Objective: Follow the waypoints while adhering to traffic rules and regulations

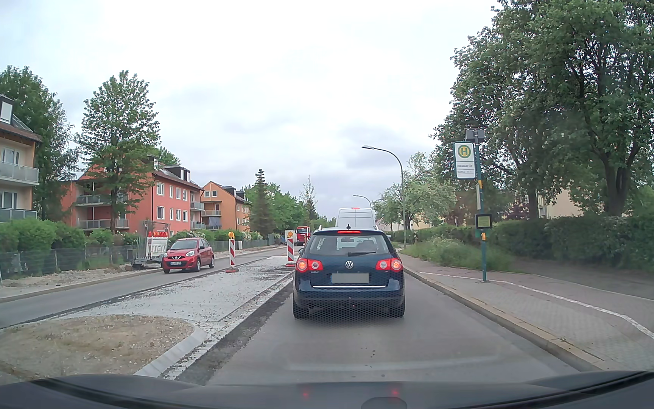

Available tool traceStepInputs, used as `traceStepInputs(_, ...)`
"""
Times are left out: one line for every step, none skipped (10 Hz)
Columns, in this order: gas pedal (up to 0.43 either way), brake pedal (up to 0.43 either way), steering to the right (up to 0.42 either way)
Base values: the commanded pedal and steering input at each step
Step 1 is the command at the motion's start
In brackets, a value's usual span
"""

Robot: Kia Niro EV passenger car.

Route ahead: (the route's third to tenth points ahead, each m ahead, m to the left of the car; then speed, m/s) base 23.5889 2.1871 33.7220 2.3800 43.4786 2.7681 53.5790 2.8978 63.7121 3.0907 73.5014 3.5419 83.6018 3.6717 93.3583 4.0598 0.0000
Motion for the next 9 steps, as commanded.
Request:
traceStepInputs(0.000, 0.256, -0.011)
traceStepInputs(0.000, 0.256, -0.011)
traceStepInputs(0.000, 0.262, -0.011)
traceStepInputs(0.000, 0.256, -0.011)
traceStepInputs(0.000, 0.256, -0.011)
traceStepInputs(0.000, 0.256, -0.011)
traceStepInputs(0.000, 0.262, -0.011)
traceStepInputs(0.000, 0.256, -0.011)
traceStepInputs(0.000, 0.256, -0.011)
